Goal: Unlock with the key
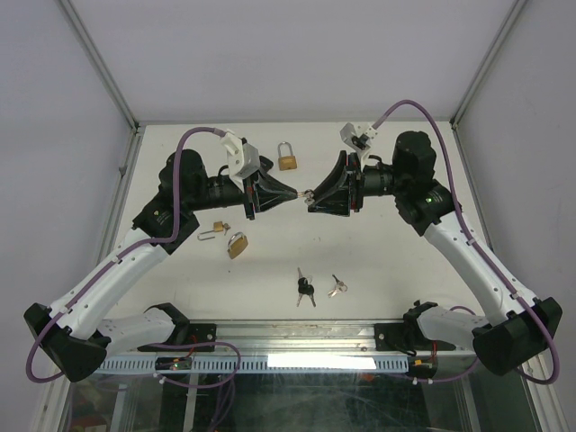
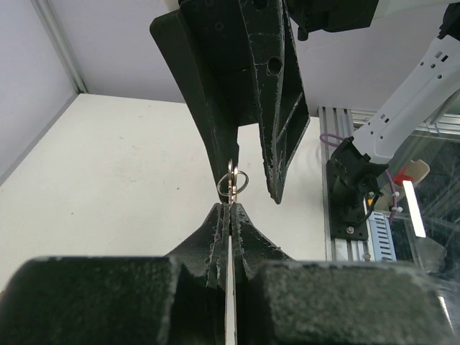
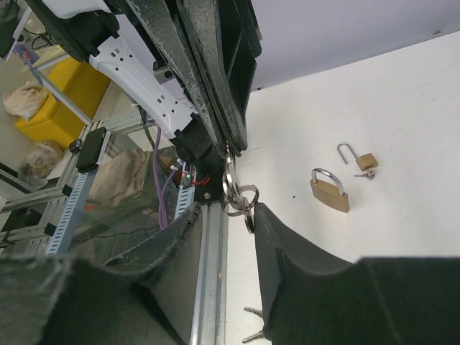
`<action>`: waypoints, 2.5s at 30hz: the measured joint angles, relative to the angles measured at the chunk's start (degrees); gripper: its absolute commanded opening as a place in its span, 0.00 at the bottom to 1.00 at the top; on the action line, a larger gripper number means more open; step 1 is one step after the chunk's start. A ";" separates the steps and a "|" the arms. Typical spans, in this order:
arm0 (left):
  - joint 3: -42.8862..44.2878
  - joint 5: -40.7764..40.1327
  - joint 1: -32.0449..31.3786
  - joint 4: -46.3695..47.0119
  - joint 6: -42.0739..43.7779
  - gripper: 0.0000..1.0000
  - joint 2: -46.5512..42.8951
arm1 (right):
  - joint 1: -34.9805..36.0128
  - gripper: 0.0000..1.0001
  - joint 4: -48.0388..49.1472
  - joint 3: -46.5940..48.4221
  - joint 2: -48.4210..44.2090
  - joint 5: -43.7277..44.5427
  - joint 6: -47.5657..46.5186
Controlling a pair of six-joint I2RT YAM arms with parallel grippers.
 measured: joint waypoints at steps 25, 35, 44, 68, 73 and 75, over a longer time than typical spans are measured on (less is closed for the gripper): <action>-0.20 -13.81 0.00 0.24 -2.93 0.44 0.26 | 0.00 0.00 6.56 -1.36 0.17 10.58 19.67; -5.53 -16.17 0.02 3.17 10.43 0.64 -0.87 | 0.04 0.00 4.59 -5.53 -0.35 30.49 49.29; -14.67 -12.37 -3.32 11.15 42.62 0.64 -5.77 | 2.23 0.00 2.03 -9.90 -2.60 46.18 66.82; -19.30 -16.41 -5.75 28.46 71.12 0.33 3.89 | 4.04 0.00 8.74 -12.87 -3.96 50.71 73.55; -18.38 -16.46 -5.77 26.82 72.00 0.20 5.16 | 4.07 0.00 9.11 -12.87 -3.96 50.53 73.55; -18.14 -16.50 -5.77 26.71 72.13 0.17 5.51 | 4.07 0.00 9.14 -12.87 -3.96 50.49 73.55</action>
